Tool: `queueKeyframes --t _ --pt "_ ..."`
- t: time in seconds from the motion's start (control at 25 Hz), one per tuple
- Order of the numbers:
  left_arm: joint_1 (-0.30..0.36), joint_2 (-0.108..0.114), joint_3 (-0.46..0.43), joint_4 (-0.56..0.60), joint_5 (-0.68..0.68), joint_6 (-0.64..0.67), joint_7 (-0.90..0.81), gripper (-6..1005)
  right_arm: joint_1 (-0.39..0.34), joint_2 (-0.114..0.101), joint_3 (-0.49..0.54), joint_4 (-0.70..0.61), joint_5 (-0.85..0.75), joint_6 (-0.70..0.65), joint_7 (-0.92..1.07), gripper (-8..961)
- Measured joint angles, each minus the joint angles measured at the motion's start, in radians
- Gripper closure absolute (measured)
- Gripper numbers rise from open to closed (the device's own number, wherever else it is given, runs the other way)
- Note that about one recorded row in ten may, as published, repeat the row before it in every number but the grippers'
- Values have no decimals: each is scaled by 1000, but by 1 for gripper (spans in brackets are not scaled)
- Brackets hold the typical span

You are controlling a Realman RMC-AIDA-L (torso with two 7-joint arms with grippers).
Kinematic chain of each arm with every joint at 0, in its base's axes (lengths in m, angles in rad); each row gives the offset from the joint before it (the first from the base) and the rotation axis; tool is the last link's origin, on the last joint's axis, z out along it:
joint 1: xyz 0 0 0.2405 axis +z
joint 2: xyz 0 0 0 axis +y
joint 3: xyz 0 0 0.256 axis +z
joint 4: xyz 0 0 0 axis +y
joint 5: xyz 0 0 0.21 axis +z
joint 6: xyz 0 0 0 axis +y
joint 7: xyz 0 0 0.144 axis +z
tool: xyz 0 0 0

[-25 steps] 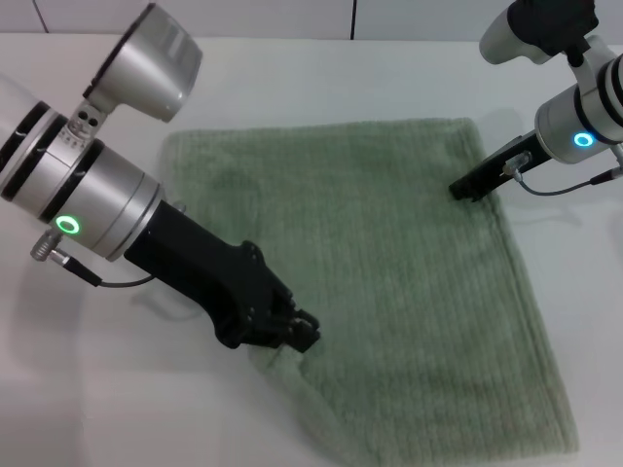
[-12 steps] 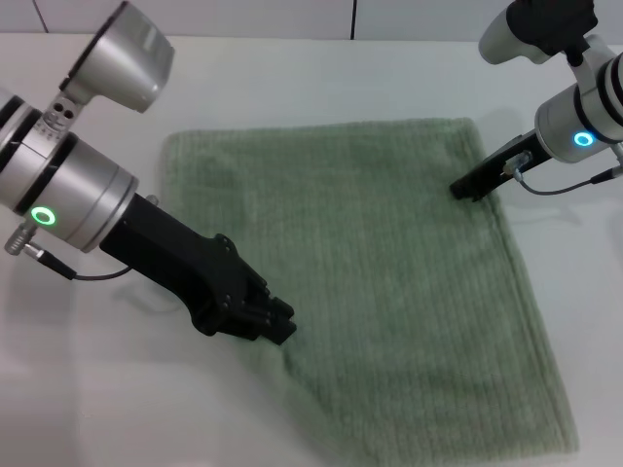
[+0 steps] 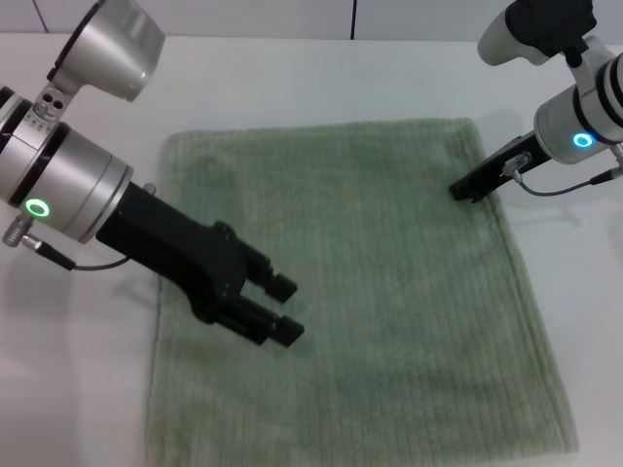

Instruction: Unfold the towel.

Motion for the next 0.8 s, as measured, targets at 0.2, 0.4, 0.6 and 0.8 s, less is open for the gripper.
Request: queueKeyframes --t 0.2,0.4,0.6,0.8 --pt "-2 -25 -82 -5 -2 -47 74 477 0 0 0 -1 0 0 0 954" --pt "-9 -41 -105 -52 -20 -132 140 316 4 0 0 -7 0 0 0 954" --pt "-10 -42 -114 -119 -97 -240 199 282 22 1 0 -16 0 1 -1 954" --pt "42 -41 -142 -141 -262 -415 247 283 25 7 1 -85 1 2 -35 954"
